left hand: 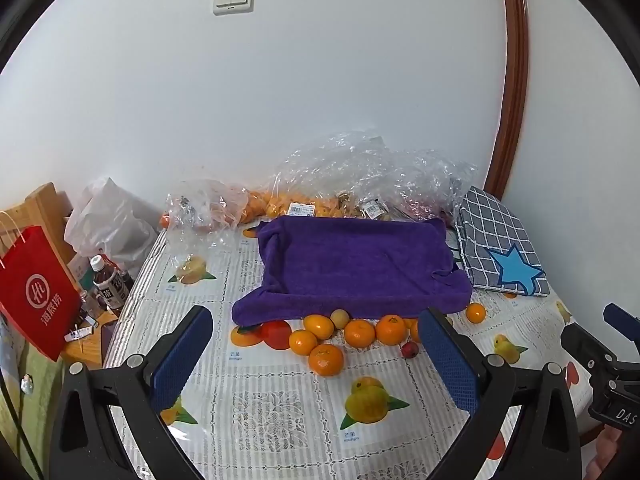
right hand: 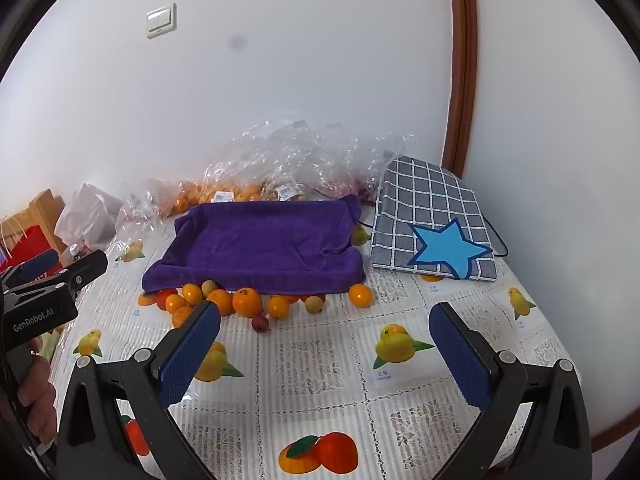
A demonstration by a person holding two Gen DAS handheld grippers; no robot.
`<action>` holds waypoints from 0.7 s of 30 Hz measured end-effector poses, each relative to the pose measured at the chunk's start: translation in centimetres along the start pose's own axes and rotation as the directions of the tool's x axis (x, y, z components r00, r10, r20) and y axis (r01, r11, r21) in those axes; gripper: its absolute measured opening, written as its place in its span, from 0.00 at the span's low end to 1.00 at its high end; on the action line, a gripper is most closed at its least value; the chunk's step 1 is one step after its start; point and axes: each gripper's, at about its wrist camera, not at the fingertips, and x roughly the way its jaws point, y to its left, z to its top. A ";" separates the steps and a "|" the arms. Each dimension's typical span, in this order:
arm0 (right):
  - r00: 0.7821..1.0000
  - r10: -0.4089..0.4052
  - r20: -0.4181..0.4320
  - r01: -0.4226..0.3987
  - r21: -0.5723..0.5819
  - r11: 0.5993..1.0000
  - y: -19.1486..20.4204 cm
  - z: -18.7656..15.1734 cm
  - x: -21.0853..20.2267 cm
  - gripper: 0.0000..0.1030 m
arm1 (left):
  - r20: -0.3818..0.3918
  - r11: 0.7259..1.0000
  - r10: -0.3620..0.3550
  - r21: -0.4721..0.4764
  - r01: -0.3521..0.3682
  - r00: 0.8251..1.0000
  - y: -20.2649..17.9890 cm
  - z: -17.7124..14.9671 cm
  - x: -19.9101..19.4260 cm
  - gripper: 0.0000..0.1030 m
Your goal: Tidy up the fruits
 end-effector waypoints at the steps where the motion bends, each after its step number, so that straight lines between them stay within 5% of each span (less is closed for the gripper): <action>1: 1.000 0.001 -0.001 -0.001 0.000 1.000 0.0 0.0 0.0 1.00 | 0.001 1.000 0.000 0.002 0.000 1.000 0.0 0.0 0.0 1.00; 21: 1.000 0.003 0.002 -0.003 -0.010 1.000 0.3 0.0 0.0 1.00 | -0.001 1.000 0.001 0.005 -0.001 1.000 0.0 0.1 0.0 1.00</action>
